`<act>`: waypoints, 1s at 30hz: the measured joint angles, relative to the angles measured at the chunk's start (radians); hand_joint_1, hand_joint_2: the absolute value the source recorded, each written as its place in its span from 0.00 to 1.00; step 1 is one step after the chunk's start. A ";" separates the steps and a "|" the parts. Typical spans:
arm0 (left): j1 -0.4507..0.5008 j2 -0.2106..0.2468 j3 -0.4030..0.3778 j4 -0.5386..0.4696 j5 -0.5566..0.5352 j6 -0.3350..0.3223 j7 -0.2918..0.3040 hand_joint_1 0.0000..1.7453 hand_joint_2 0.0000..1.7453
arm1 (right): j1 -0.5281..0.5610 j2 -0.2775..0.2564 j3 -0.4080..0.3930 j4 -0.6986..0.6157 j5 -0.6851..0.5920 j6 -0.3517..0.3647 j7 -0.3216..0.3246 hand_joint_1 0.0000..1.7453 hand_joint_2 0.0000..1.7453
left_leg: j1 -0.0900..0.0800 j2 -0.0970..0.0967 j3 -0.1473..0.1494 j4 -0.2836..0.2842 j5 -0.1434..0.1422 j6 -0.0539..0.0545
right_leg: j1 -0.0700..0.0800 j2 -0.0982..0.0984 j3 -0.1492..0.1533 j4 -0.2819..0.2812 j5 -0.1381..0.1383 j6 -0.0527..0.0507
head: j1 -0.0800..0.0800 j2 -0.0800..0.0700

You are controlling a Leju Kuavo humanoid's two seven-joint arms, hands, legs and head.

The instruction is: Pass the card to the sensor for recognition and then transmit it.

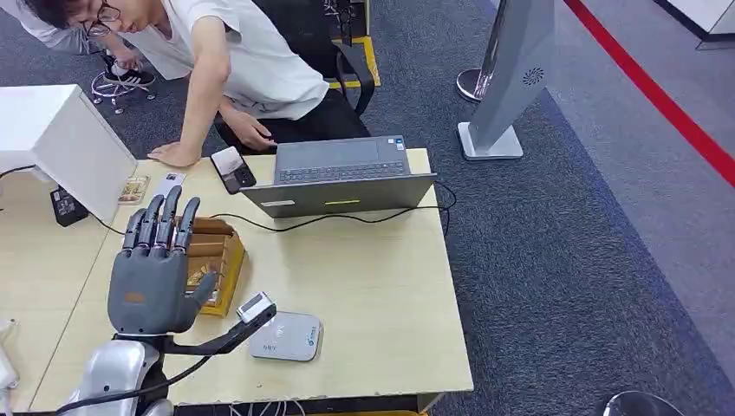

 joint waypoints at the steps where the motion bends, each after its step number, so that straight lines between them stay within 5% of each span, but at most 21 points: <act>1: 0.000 0.000 0.000 0.000 0.000 0.000 0.000 0.00 1.00 | 0.000 0.000 0.000 0.000 0.000 0.000 0.000 0.00 0.00 | 0.000 0.000 0.000 0.000 0.000 0.000 | 0.000 0.000 0.000 0.000 0.000 0.000 | 0.000 0.000; 16: 0.013 0.000 0.000 -0.001 0.021 -0.036 0.033 0.00 1.00 | 0.000 0.000 0.000 0.000 -0.011 -0.010 0.000 0.00 0.00 | 0.000 0.000 -0.002 -0.001 0.000 0.000 | 0.000 -0.001 0.003 0.001 0.000 0.000 | 0.000 0.000; 17: 0.074 -0.002 0.007 -0.007 0.069 -0.066 0.062 0.00 1.00 | 0.000 0.001 -0.007 -0.002 -0.022 -0.021 -0.002 0.00 0.00 | -0.001 0.001 0.002 -0.002 -0.004 -0.001 | -0.001 0.002 0.004 0.000 -0.001 -0.001 | 0.002 0.000; 21: 0.384 -0.001 0.072 0.010 0.123 0.129 0.005 0.00 1.00 | 0.022 0.001 -0.041 -0.008 -0.013 -0.026 -0.004 0.00 0.00 | 0.000 0.014 0.011 0.000 -0.012 0.001 | -0.001 0.014 0.006 0.000 -0.008 -0.001 | -0.005 0.000; 30: 0.511 -0.028 0.128 0.011 0.114 0.076 -0.004 0.00 1.00 | 0.020 0.003 -0.078 -0.018 0.005 -0.026 0.000 0.00 0.00 | -0.001 0.001 0.008 -0.001 -0.012 0.002 | -0.001 0.002 0.008 0.000 -0.011 0.001 | -0.001 0.000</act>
